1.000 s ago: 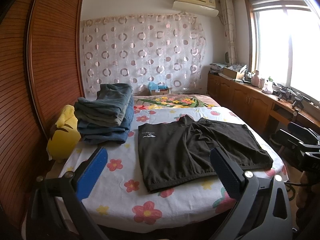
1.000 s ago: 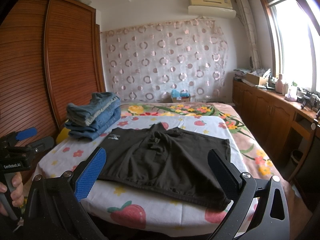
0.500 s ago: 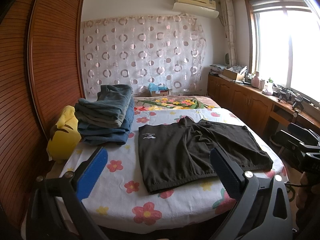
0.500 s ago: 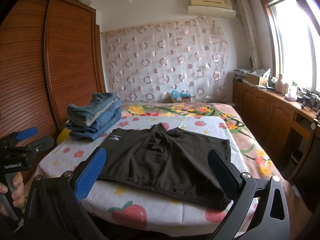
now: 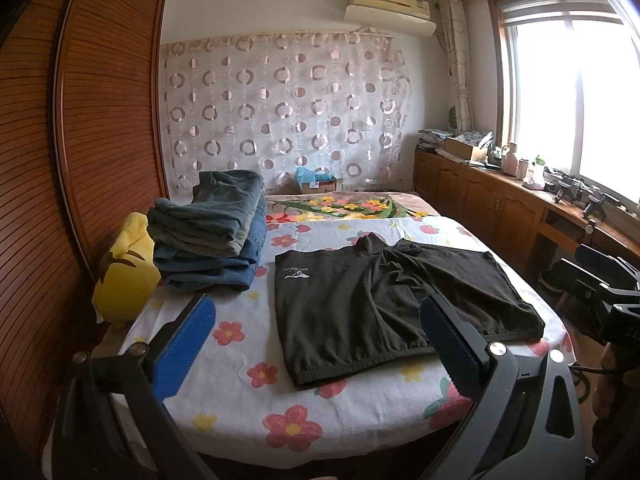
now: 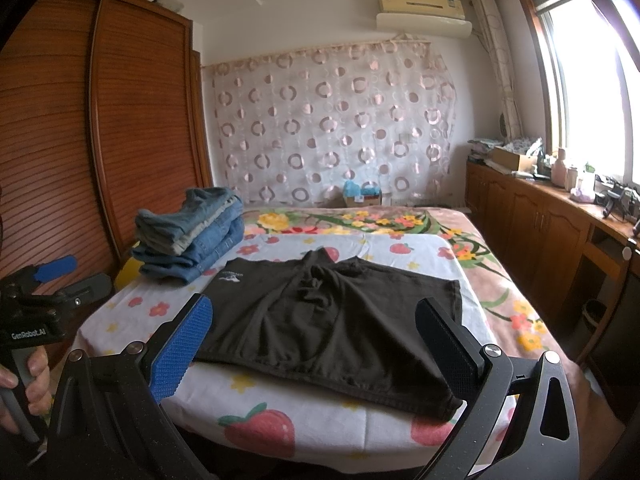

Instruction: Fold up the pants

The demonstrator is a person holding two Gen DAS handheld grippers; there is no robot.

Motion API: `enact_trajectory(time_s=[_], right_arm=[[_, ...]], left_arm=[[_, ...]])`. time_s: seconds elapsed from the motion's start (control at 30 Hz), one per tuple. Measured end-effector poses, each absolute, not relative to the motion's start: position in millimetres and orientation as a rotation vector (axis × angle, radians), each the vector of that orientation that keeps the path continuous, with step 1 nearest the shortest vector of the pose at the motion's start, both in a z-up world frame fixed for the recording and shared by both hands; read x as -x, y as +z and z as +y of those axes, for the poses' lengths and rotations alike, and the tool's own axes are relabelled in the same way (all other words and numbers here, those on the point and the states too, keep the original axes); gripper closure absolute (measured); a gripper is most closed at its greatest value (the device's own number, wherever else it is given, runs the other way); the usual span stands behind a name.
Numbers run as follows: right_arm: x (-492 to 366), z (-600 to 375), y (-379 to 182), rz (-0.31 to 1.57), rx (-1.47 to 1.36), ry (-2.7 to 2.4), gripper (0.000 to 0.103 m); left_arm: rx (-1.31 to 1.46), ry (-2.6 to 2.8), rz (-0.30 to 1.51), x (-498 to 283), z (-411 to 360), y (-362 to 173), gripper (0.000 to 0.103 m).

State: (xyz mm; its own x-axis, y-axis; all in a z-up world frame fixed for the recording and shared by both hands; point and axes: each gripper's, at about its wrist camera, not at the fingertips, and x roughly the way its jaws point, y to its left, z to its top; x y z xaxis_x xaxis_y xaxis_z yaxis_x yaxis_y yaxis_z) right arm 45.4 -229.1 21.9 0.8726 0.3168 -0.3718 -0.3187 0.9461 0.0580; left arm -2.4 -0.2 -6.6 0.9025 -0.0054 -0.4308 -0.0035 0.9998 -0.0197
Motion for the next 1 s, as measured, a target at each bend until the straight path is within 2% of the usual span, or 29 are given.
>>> enact_trajectory(time_s=[0.57, 1.0], right_arm=[[-45.1, -230.1, 21.1, 0.387, 0.005, 0.332, 0.0], [-54.3, -241.7, 6.3, 0.429, 0.013, 0.314, 0.0]], left_arm=[[0.022, -0.008, 0.456, -0.1, -12.2, 3.5, 0.0], [0.033, -0.021, 0.54, -20.0, -3.2, -27.3, 0.0]])
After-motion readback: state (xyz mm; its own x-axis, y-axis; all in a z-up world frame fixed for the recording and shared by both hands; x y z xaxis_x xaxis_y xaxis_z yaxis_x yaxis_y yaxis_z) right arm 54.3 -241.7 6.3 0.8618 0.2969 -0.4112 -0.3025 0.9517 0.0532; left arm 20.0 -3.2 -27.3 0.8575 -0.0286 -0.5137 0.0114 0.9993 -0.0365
